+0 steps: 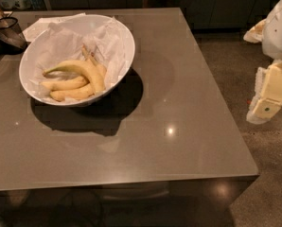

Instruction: Pick banana from white bowl

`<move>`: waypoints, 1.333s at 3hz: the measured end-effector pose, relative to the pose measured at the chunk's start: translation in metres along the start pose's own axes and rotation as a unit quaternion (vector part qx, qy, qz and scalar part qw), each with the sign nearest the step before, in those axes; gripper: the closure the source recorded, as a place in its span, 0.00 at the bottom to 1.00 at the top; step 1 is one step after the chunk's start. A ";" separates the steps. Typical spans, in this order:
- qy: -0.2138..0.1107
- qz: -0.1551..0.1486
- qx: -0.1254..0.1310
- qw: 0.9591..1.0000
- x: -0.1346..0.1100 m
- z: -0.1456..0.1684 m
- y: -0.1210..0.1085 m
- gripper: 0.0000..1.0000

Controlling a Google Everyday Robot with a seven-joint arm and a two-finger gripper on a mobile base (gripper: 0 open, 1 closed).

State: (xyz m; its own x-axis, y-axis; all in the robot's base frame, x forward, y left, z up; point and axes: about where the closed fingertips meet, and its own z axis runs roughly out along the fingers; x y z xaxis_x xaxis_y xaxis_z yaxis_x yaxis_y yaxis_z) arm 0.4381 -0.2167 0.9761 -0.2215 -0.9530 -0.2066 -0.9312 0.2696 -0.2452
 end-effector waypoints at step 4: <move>0.034 -0.117 -0.007 0.992 -0.113 -0.016 0.017 0.00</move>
Offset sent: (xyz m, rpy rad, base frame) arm -0.0054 0.0516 0.0140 -0.0598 0.0222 0.0792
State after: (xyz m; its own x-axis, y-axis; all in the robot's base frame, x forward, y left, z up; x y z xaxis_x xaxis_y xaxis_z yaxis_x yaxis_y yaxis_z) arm 0.4423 -0.1068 1.0107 -0.0166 -0.9965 -0.0814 -0.9635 0.0377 -0.2650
